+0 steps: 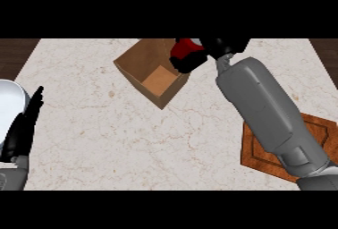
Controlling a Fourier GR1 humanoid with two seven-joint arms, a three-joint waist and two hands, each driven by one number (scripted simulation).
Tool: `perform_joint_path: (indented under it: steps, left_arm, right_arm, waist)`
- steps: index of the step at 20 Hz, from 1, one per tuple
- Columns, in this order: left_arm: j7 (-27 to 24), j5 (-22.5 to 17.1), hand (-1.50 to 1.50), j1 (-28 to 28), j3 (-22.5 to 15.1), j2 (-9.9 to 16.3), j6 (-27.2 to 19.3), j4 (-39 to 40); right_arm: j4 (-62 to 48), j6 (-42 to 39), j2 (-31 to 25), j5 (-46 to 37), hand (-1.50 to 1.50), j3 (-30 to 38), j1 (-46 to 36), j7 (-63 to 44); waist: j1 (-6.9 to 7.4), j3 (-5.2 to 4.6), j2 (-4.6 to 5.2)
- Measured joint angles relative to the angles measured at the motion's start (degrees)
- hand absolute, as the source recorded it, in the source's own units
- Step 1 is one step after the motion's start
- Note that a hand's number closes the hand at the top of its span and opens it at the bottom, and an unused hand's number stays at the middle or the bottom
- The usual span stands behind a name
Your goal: Pick the can from the cutting board and place it in the cardboard box
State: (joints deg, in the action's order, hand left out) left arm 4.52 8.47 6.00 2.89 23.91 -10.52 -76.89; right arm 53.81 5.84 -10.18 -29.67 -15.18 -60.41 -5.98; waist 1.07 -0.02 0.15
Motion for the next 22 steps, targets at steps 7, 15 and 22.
perform_joint_path:
  steps: [7,15,22]
  left_arm:
    - [-0.54,0.33,0.00,1.53,0.36,-0.06,1.05,0.95]
    - [-0.28,1.21,0.00,3.75,-0.58,-0.94,1.58,1.24]
    - [0.00,1.79,0.00,6.18,-1.21,-1.23,2.12,1.47]
  right_arm:
    - [-17.05,3.29,7.18,0.52,1.50,4.89,-10.69,0.82]
    - [-32.50,9.81,9.73,0.39,1.50,5.58,-17.35,2.20]
    - [-39.69,10.91,10.11,4.42,-1.50,7.94,-18.08,1.09]
  waist:
    - [1.39,-0.02,0.55]
    - [3.63,-0.08,1.44]
    - [5.40,-0.07,2.05]
